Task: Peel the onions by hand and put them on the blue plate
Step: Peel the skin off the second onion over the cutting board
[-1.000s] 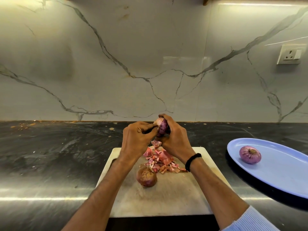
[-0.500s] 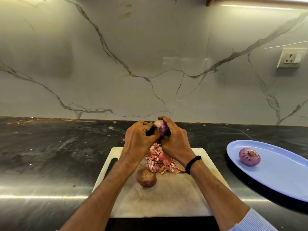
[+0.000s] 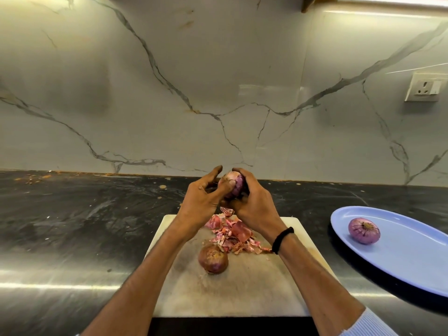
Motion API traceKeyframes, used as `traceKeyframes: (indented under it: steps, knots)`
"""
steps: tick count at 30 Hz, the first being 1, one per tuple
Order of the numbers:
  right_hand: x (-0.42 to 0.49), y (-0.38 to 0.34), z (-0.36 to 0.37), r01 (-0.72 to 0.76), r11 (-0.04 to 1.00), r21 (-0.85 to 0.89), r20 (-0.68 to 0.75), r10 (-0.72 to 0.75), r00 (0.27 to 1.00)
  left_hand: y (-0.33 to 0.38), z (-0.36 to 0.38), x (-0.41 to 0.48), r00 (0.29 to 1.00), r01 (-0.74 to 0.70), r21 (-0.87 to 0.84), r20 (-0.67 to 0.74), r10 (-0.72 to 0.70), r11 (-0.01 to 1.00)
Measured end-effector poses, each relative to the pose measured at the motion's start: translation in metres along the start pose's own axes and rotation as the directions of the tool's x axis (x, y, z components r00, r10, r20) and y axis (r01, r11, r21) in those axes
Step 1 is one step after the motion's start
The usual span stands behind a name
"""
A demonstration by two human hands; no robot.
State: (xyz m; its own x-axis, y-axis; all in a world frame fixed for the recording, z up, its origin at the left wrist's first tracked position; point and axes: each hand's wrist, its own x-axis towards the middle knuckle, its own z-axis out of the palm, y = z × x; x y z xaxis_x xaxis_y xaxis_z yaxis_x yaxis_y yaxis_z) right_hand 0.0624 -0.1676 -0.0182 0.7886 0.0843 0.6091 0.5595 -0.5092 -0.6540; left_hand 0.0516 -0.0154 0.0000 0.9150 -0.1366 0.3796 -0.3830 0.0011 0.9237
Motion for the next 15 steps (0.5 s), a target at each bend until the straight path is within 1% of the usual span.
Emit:
traceKeyframes:
  steps: [4, 9, 11, 14, 15]
  knots:
    - [0.002, 0.000, 0.002, -0.043, 0.997, 0.070, 0.052, 0.040, 0.998, 0.000, -0.004, 0.001, 1.000, 0.002, -0.051, 0.014, -0.002, 0.999]
    - [0.002, 0.000, 0.000, -0.024, 0.995, 0.099, 0.062, 0.018, 0.998, -0.002, -0.004, 0.001, 0.999, -0.048, -0.049, -0.004, 0.048, 0.998]
    - [0.003, 0.003, -0.001, -0.008, 0.998, 0.060, 0.045, 0.005, 0.999, -0.003, -0.004, 0.001, 0.998, -0.055, -0.038, 0.006, 0.055, 0.998]
    - [0.003, 0.011, 0.000, 0.024, 0.996, -0.082, -0.007, -0.025, 1.000, -0.001, -0.004, 0.000, 0.997, -0.082, -0.019, -0.001, 0.082, 0.996]
    - [0.003, 0.012, 0.001, 0.030, 0.994, -0.105, -0.021, -0.033, 0.999, 0.000, -0.004, -0.001, 0.996, -0.090, -0.021, -0.012, 0.090, 0.996]
